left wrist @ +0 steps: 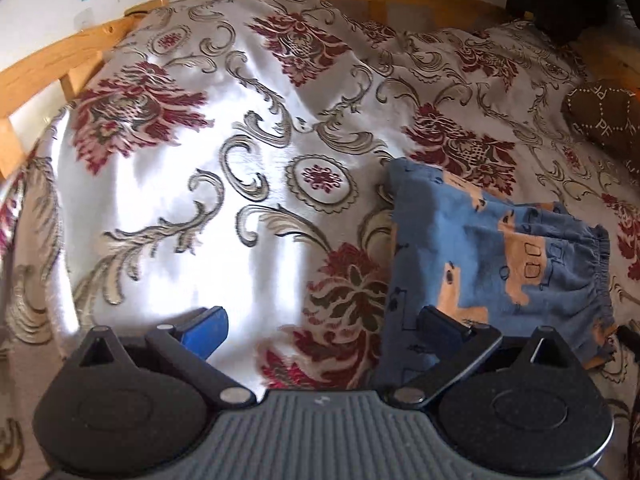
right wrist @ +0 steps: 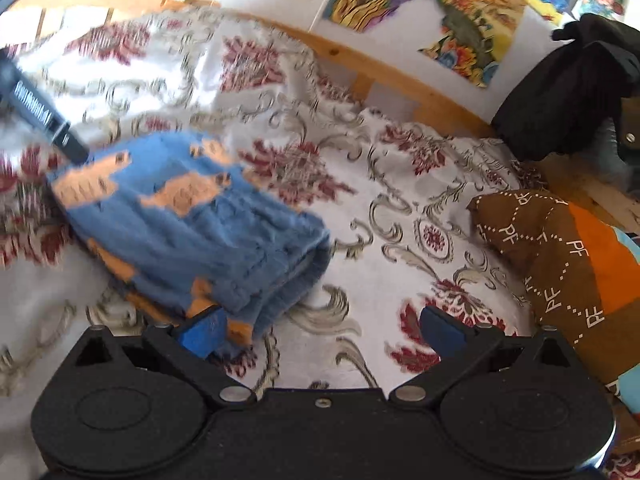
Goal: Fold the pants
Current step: 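Move both grippers back over the folded pants bundle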
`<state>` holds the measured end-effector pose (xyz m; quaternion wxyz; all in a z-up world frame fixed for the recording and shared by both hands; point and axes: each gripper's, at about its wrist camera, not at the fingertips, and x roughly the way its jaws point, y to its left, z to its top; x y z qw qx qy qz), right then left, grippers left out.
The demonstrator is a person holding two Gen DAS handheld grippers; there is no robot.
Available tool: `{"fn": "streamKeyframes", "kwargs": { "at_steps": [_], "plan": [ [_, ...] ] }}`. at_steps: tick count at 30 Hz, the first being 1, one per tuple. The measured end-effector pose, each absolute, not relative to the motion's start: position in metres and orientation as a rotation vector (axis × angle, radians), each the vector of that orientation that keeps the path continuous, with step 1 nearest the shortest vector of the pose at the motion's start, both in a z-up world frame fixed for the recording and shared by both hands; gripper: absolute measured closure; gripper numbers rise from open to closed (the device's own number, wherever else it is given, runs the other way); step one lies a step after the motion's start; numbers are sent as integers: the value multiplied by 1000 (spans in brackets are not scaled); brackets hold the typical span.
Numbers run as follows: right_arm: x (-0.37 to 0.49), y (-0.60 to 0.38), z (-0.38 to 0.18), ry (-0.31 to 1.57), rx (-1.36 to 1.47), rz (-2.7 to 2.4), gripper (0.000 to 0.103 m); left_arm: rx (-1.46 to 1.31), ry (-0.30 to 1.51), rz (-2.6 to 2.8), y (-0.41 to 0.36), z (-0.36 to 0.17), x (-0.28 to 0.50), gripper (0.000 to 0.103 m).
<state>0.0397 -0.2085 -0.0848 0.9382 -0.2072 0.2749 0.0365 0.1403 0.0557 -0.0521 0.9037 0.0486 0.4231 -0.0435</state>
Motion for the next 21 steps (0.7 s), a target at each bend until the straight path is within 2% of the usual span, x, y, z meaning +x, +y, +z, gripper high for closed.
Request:
{"fn": "streamKeyframes", "kwargs": {
  "at_steps": [6, 14, 21],
  "plan": [
    [41, -214, -62, 546, -292, 133, 1, 84, 852, -99, 56, -36, 135, 0],
    [24, -235, -61, 797, 117, 317, 1, 76, 877, -109, 56, -34, 129, 0],
    [22, -241, -61, 763, 88, 415, 1, 32, 891, -265, 47, -28, 136, 0]
  ]
}}
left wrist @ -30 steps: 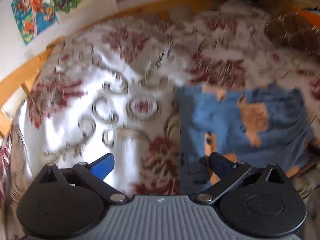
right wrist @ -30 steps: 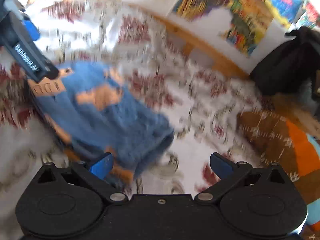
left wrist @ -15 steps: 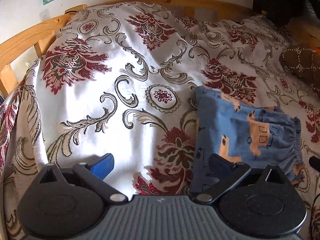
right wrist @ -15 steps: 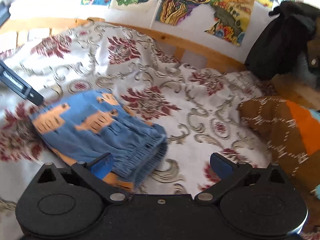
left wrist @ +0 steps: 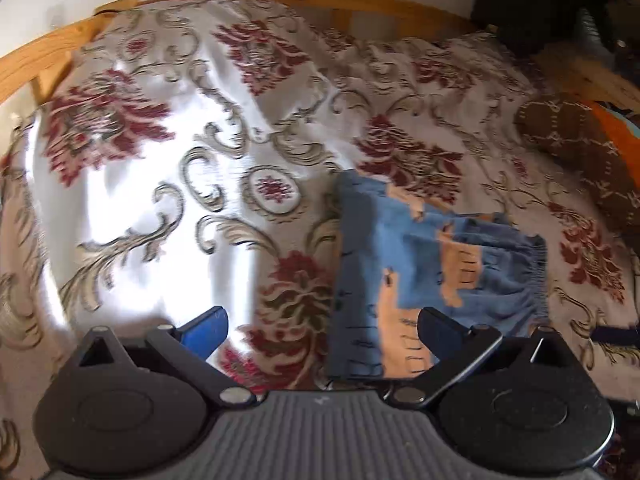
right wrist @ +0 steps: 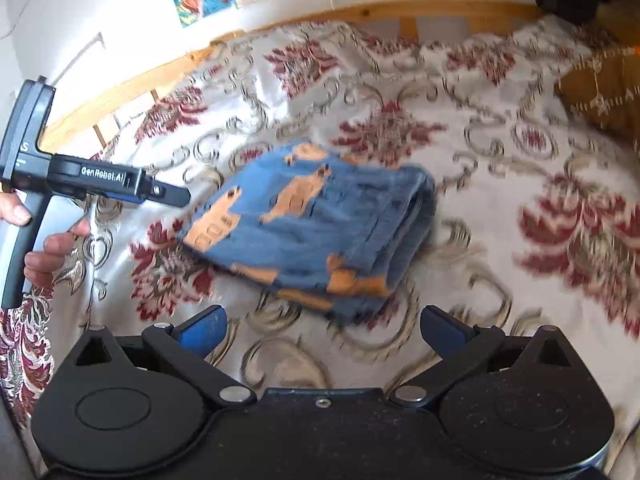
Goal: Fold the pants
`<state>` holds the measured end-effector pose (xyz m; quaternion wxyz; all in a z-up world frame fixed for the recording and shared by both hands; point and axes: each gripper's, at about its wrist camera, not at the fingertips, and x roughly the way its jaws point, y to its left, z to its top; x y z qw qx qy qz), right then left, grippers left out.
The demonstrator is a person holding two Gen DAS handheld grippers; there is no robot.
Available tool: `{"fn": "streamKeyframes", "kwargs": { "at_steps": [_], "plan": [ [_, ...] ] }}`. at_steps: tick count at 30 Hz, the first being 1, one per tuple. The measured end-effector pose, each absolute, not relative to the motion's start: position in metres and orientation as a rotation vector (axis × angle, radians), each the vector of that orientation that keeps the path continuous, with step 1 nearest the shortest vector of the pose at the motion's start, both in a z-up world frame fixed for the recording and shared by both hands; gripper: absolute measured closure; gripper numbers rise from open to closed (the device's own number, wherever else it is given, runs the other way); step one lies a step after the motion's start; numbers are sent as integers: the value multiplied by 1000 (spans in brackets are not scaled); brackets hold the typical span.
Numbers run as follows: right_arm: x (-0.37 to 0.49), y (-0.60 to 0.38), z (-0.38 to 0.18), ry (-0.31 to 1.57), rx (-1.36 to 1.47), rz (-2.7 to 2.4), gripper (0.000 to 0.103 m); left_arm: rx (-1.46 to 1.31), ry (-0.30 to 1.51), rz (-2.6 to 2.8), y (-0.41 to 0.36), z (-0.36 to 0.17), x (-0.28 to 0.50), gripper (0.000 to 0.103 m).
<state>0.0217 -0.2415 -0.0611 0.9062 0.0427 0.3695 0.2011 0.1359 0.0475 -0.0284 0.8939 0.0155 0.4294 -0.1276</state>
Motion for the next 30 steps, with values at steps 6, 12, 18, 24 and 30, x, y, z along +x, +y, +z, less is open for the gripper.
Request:
{"fn": "streamKeyframes", "kwargs": {
  "at_steps": [6, 12, 18, 24, 30],
  "plan": [
    [65, -272, -61, 771, 165, 486, 1, 168, 848, -426, 19, -30, 161, 0],
    [94, -292, -73, 793, 223, 529, 1, 172, 917, -532, 7, -50, 188, 0],
    [111, -305, -100, 839, 357, 637, 1, 118, 1015, -564, 15, -70, 199, 0],
    [118, -311, -113, 818, 477, 724, 1, -13, 1040, -572, 37, -78, 194, 0],
    [124, -299, -115, 843, 544, 727, 2, -90, 1008, -563, 46, -81, 188, 0]
  ]
}}
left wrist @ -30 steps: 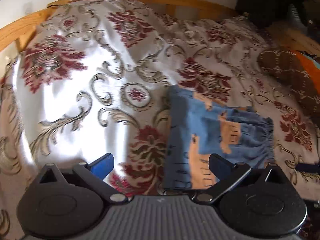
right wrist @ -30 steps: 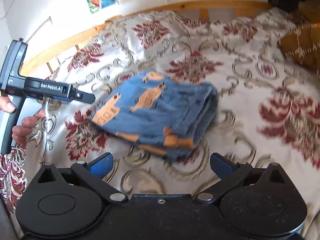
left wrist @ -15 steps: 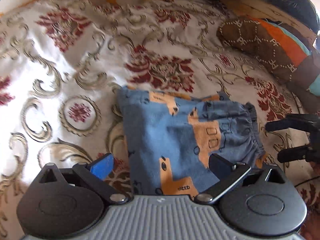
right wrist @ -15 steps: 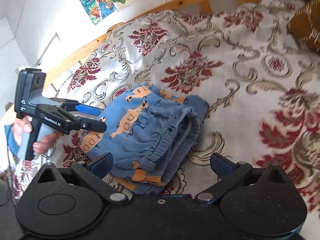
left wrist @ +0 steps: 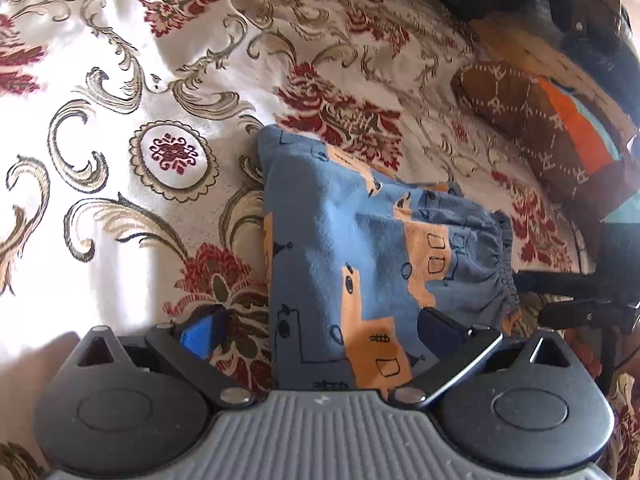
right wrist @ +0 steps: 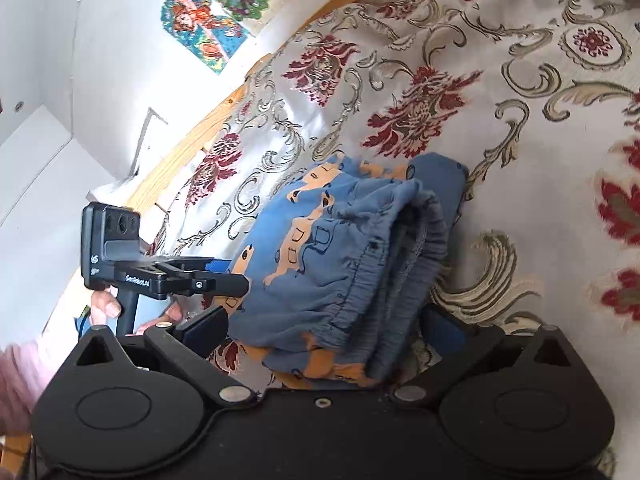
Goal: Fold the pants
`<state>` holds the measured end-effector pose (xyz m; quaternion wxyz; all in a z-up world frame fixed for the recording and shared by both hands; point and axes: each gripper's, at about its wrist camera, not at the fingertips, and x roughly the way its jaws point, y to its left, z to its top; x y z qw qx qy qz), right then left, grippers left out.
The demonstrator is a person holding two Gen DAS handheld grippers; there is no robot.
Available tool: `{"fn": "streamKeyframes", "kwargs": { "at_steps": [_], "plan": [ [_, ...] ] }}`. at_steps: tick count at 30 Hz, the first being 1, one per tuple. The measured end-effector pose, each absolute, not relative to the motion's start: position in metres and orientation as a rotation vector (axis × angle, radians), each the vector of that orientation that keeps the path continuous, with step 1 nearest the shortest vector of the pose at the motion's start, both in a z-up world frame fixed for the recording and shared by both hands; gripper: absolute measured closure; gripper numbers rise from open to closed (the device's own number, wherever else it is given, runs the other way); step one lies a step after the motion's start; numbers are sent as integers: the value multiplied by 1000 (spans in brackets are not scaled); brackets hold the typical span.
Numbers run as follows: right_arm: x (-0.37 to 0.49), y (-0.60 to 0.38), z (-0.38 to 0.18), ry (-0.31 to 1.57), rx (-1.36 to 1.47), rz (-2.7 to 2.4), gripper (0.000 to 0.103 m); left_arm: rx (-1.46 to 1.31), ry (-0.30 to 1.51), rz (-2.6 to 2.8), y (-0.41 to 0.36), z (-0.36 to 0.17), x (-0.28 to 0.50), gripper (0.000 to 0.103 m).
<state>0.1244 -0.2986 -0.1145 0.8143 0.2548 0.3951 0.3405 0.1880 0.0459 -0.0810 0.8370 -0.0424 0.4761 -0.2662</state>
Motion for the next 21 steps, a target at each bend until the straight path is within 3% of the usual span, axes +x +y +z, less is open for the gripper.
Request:
{"fn": "streamKeyframes", "kwargs": {
  "at_steps": [4, 7, 12, 13, 15, 21],
  "plan": [
    [122, -295, -114, 851, 555, 669, 10, -81, 959, -548, 44, -86, 177, 1],
    [122, -297, -116, 857, 602, 609, 22, -15, 970, -551, 37, -84, 176, 5],
    [119, -302, -122, 856, 644, 520, 57, -48, 989, -573, 40, -84, 176, 25],
    [118, -304, -125, 853, 662, 510, 59, -57, 993, -581, 42, -84, 176, 29],
    [116, -307, -128, 847, 687, 506, 61, -87, 1010, -597, 45, -84, 178, 44],
    [112, -302, -123, 844, 644, 496, 69, -125, 1036, -581, 47, -85, 181, 63]
  ]
}}
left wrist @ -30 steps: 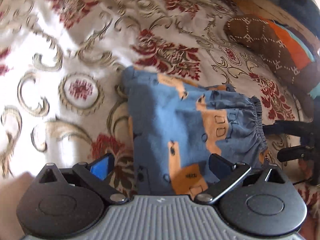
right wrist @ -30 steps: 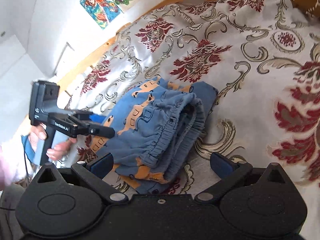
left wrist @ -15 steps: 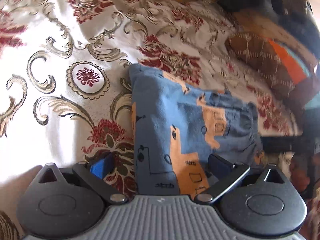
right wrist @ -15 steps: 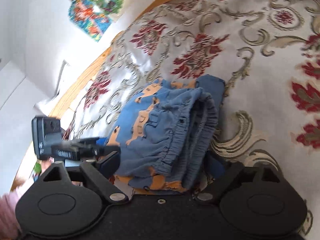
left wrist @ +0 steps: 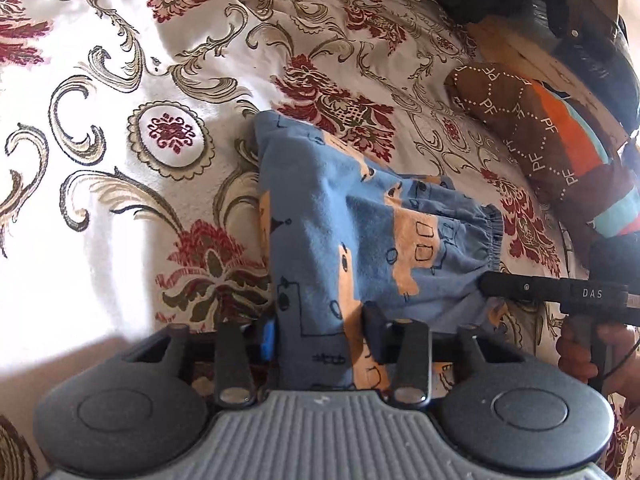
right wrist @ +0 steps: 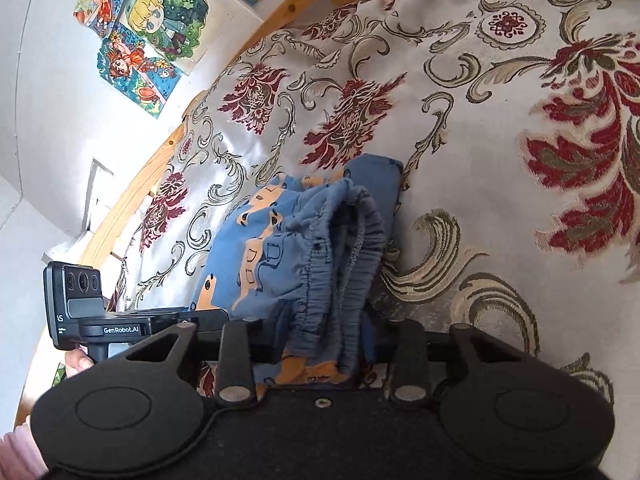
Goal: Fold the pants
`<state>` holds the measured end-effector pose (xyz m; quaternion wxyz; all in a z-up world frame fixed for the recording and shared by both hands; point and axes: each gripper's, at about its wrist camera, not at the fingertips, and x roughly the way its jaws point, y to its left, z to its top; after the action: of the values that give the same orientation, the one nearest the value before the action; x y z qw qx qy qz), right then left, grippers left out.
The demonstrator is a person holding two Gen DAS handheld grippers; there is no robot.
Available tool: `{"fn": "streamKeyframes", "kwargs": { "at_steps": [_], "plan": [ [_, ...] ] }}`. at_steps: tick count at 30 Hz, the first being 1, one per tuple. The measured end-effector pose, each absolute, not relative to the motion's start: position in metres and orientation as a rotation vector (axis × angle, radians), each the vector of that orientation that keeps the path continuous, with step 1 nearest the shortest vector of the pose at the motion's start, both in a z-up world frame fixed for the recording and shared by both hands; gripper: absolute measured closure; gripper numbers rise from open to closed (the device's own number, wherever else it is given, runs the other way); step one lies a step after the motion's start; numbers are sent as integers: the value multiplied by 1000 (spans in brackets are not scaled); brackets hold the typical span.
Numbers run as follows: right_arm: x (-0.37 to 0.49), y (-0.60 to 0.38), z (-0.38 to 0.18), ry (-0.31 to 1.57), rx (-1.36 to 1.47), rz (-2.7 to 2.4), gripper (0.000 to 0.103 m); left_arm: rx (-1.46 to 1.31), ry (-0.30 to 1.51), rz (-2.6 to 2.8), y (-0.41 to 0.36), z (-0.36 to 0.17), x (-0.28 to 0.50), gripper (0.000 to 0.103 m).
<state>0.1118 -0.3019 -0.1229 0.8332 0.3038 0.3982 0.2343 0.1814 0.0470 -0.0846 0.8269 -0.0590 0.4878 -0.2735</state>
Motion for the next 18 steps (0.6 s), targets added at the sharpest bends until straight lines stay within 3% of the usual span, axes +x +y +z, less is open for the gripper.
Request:
{"fn": "streamKeyframes", "kwargs": {
  "at_steps": [6, 18],
  "plan": [
    [105, -292, -109, 821, 557, 478, 75, -134, 1051, -540, 42, -76, 176, 75],
    [80, -295, -91, 820, 485, 525, 77, -123, 1140, -384, 22, -57, 132, 77]
  ]
}}
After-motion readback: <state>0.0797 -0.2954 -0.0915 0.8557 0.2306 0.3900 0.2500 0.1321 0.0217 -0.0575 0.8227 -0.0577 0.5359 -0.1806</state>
